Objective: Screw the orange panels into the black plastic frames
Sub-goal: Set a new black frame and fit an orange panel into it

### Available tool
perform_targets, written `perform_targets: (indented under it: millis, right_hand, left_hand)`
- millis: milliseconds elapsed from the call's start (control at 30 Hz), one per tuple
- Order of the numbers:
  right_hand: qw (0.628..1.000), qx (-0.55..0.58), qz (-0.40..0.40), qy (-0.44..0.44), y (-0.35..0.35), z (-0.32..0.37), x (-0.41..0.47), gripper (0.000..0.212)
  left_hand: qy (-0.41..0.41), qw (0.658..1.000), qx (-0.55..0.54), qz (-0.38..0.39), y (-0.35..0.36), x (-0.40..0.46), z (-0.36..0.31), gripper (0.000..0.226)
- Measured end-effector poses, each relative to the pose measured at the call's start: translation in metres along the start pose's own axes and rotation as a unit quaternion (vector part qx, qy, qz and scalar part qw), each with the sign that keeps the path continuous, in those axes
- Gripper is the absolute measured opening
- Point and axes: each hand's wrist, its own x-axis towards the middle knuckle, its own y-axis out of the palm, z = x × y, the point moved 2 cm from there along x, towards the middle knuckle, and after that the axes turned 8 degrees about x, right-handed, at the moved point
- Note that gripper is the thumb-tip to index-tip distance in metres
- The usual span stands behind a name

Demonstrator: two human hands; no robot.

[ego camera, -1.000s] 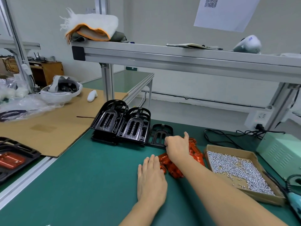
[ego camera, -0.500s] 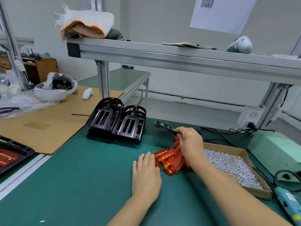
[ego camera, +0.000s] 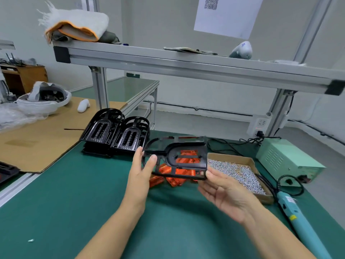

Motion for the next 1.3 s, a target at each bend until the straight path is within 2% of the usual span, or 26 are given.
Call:
perform_targets:
  millis: [67,133,200,267,367,533,600,667,733,833,1033,1167,1200,1300]
  right_hand:
    - [0.999,0.007,0.006,0.044,-0.01,-0.011,-0.011,0.03]
    - [0.997,-0.034,0.01,0.069,-0.018,-0.017,-0.019,0.027]
    - [0.989,-0.131,-0.006,0.065,-0.026,-0.018,-0.025,0.018]
    - [0.962,-0.267,-0.035,0.043,-0.031,-0.015,-0.029,0.007]
    - [0.882,-0.465,-0.061,-0.041,-0.034,-0.004,-0.027,0.006]
    - [0.764,-0.618,-0.093,-0.161,-0.023,0.014,-0.007,0.007]
    - [0.697,-0.681,-0.105,-0.199,-0.016,0.018,0.006,0.015]
    - [0.612,-0.745,-0.107,-0.245,-0.007,0.019,0.021,0.026]
    - [0.536,-0.793,-0.099,-0.271,-0.001,0.018,0.037,0.034]
    - [0.481,-0.827,-0.095,-0.275,0.0,0.011,0.056,0.039]
    - [0.433,-0.844,-0.075,-0.308,-0.01,-0.001,0.068,0.025]
    - [0.422,-0.813,-0.055,-0.397,-0.01,0.002,0.057,0.013]
    - [0.432,-0.793,-0.053,-0.426,-0.009,0.004,0.051,0.009]
    - [0.476,-0.715,-0.037,-0.51,-0.009,0.008,0.032,0.021]
  left_hand:
    - [-0.03,0.999,-0.043,0.007,-0.003,-0.003,0.0,0.052]
    - [-0.045,0.998,-0.033,-0.007,-0.006,-0.007,0.001,0.049]
    - [-0.079,0.996,-0.015,-0.024,-0.01,-0.013,0.002,0.045]
    - [-0.114,0.993,-0.009,-0.026,-0.012,-0.019,0.003,0.04]
    - [-0.148,0.989,-0.002,-0.017,-0.014,-0.027,0.006,0.034]
    - [-0.162,0.984,0.077,-0.004,-0.019,-0.033,0.009,0.028]
    - [-0.141,0.978,0.153,-0.001,-0.021,-0.036,0.011,0.026]
    - [-0.101,0.958,0.267,-0.011,-0.023,-0.038,0.011,0.022]
    - [-0.065,0.919,0.388,-0.029,-0.025,-0.04,0.009,0.015]
    - [-0.047,0.879,0.471,-0.054,-0.028,-0.043,0.004,0.011]
    - [-0.033,0.866,0.494,-0.065,-0.029,-0.041,0.002,0.009]
    - [0.018,0.865,0.497,-0.072,-0.028,-0.039,0.001,0.006]
    - [0.04,0.867,0.49,-0.077,-0.028,-0.039,0.001,0.006]
    - [0.109,0.876,0.46,-0.095,-0.027,-0.04,-0.002,0.009]
